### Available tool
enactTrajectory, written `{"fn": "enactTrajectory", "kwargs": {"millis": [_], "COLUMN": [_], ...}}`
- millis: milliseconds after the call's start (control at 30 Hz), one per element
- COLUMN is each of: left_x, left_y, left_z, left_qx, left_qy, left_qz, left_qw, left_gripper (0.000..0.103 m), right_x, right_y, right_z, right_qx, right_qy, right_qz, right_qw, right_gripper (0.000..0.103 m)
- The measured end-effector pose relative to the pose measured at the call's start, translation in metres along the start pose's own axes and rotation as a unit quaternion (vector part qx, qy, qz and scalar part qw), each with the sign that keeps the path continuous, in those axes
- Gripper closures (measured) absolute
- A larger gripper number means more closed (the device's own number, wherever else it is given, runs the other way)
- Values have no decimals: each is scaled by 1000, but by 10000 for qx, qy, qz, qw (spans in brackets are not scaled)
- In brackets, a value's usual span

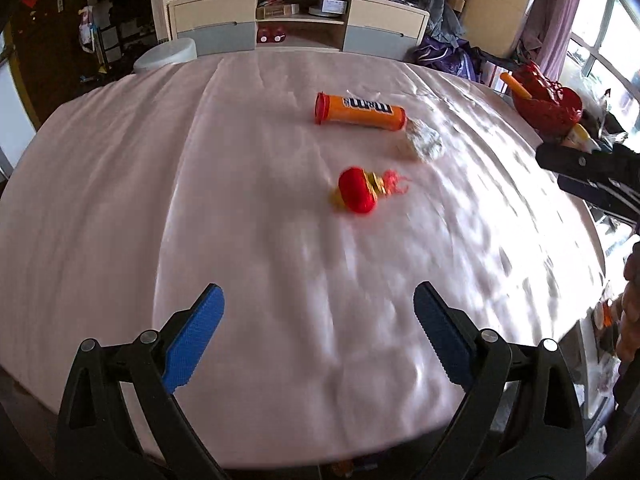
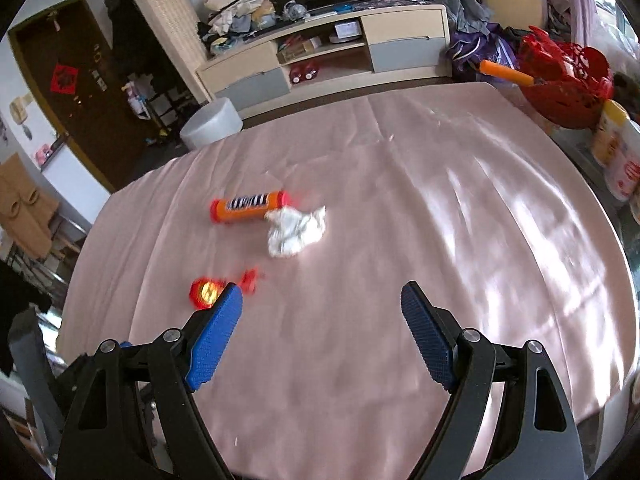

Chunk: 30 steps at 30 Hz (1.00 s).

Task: Collect trash
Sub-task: 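Move both tools back over the table toward the red ornament and tissue, then grasp the red ornament with the left tool while the right tool grasps the tissue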

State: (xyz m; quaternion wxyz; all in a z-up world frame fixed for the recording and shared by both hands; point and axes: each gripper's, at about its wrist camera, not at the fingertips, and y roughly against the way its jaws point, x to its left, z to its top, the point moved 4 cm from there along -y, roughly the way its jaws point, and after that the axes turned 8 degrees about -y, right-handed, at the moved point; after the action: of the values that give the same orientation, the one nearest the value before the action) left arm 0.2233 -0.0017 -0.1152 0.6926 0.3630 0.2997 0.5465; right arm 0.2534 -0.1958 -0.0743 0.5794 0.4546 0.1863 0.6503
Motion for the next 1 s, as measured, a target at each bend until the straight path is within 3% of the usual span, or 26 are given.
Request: {"fn": "enactTrajectory", "kwargs": {"millis": [67, 233, 300, 567, 633, 733, 767, 800, 1000], "left_x": [-2, -14, -18, -23, -22, -24, -24, -25, -32], "left_y": [-9, -27, -34, -58, -63, -71, -71, -71, -58], "left_z": [12, 37, 46, 61, 61, 59, 60, 60, 61], "left_qx": [-55, -215, -226, -173, -116, 4, -23, -22, -90], "left_qy": [-74, -380, -443, -491, -473, -456, -477, -504, -637], "left_qz": [43, 55, 6, 62, 23, -184, -164, -196, -256], "left_qw": [9999, 9990, 9988, 9986, 9988, 9988, 9987, 9985, 9976], "left_gripper": [13, 21, 28, 31, 35, 50, 56, 69, 72], "right_x": [2, 15, 18, 27, 24, 18, 16, 14, 10], "right_y": [-12, -46, -58, -91, -95, -97, -95, -93, -58], "right_z": [7, 19, 20, 18, 16, 16, 16, 17, 33], "right_qx": [37, 246, 347, 516, 578, 595, 582, 543, 153], "right_qy": [2, 96, 87, 251, 221, 220, 230, 228, 292], "right_qz": [53, 223, 273, 70, 43, 2, -4, -2, -68], "right_qw": [10000, 9994, 9990, 9983, 9981, 9980, 9980, 9983, 9994], "right_gripper": [22, 60, 67, 68, 79, 94, 95, 96, 97]}}
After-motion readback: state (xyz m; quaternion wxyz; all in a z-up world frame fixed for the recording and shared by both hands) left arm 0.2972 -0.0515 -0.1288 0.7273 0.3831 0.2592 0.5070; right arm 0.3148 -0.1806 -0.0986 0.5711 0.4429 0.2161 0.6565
